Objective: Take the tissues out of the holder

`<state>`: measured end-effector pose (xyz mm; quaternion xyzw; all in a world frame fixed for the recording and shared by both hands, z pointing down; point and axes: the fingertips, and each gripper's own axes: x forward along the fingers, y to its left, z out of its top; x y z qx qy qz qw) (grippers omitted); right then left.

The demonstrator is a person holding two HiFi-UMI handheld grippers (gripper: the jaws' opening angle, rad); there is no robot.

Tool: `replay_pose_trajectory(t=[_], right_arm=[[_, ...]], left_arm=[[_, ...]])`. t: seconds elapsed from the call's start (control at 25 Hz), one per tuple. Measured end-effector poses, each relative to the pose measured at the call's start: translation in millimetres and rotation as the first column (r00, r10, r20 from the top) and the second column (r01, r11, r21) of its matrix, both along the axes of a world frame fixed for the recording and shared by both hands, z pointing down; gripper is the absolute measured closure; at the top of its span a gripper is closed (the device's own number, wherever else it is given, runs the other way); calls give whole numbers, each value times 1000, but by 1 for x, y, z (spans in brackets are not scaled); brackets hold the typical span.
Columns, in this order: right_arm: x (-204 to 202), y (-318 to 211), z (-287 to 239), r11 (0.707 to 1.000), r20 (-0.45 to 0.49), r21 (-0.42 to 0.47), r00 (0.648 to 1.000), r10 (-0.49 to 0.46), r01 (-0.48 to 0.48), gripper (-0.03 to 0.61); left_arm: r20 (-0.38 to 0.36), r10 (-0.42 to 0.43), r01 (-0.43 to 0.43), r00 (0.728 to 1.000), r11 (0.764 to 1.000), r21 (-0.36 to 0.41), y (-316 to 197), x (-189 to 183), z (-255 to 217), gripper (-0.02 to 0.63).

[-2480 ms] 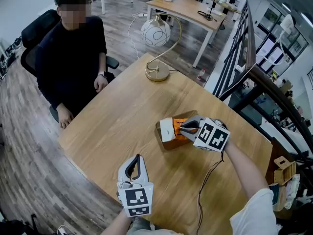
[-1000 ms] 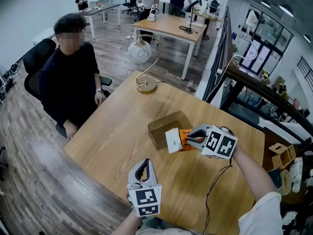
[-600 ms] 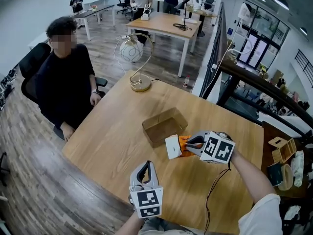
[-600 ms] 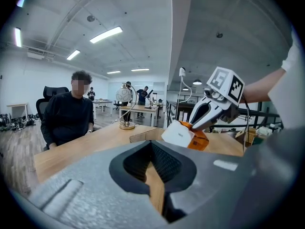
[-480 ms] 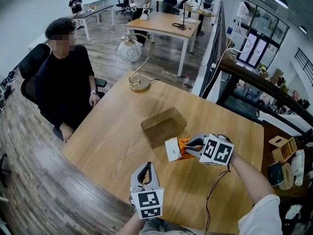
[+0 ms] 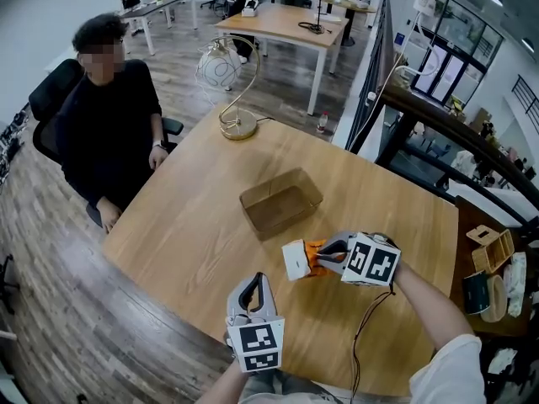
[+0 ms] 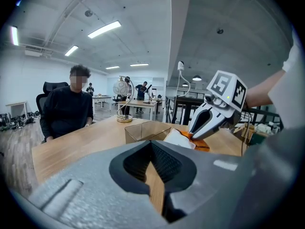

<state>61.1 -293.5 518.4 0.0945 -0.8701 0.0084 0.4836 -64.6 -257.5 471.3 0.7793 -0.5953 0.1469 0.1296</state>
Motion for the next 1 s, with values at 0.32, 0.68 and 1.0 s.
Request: replay_pose_trajectory(t=[0.32, 0.68, 1.0], right_arm=[[-7, 8, 19, 999, 6, -46, 1000, -28, 28, 543], [-23, 13, 33, 997, 33, -62, 998, -45, 47, 542], [-37, 13, 39, 997, 58, -58, 997, -55, 58, 542]], left_arm=[[7, -17, 17, 1000, 999, -29, 3, -2, 13, 607], [14, -30, 30, 999, 998, -47, 7, -8, 24, 607], [16, -36, 37, 999, 997, -65, 6, -13, 32, 607]])
